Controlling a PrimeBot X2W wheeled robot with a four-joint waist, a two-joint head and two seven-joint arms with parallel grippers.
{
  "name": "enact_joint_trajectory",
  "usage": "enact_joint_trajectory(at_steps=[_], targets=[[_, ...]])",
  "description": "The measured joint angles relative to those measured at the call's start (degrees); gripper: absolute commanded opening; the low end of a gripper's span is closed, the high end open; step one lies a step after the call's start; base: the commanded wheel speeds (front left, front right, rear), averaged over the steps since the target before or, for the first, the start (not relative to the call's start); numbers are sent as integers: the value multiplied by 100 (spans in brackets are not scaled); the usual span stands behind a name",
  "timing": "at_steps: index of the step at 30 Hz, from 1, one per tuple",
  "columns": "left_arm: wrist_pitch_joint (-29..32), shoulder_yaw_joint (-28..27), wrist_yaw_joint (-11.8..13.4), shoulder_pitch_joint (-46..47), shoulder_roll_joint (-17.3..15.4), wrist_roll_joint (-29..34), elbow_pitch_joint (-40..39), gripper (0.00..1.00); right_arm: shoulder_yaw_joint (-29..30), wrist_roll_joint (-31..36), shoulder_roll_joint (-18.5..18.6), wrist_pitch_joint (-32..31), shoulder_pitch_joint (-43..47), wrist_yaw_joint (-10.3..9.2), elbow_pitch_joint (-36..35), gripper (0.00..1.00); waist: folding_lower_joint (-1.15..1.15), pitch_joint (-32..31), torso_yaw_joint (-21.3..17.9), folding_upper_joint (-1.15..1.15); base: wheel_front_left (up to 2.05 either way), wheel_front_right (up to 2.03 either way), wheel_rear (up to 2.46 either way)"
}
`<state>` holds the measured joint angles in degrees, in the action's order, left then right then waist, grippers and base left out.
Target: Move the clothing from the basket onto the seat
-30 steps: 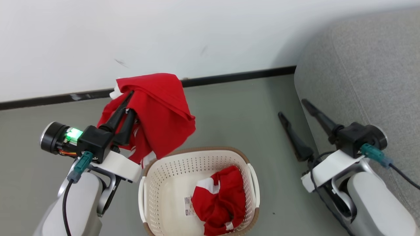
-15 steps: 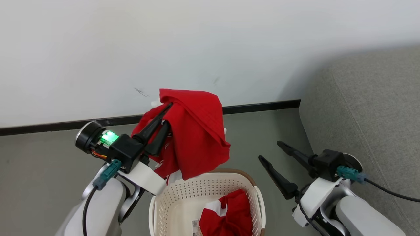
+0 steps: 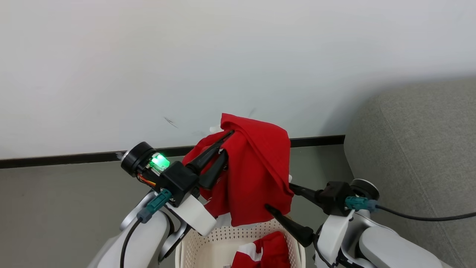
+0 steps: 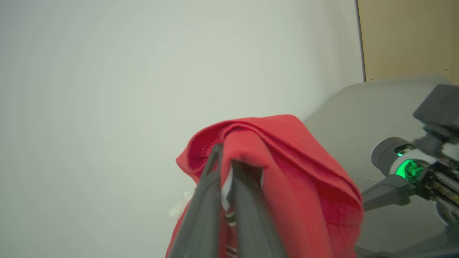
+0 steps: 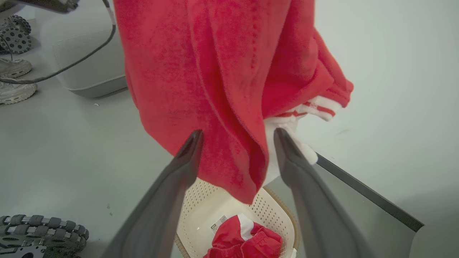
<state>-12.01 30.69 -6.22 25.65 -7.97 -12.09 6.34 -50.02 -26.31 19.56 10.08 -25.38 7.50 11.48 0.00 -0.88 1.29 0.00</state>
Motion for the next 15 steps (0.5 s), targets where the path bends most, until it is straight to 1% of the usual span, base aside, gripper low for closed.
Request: enact_joint_trajectory(at_steps=[4,8,14,15], targets=[[87,151,-7,2,56,-30,-57,0,-403,-123,5,-76,-220,0,9,100,0,-68,57,0,0,0,0],[144,266,-33,2,79,-83,-89,0,-667,-332,-41,-125,-393,0,56,100,0,-111,116,0,0,0,0],[290,349,-54,1,103,-234,-167,0,-1069,-495,-314,-99,-631,0,242,100,0,-122,187,0,0,0,0],[296,349,-54,1,105,-258,-168,0,-1122,-495,-352,-80,-669,0,261,92,0,-118,191,0,0,0,0]])
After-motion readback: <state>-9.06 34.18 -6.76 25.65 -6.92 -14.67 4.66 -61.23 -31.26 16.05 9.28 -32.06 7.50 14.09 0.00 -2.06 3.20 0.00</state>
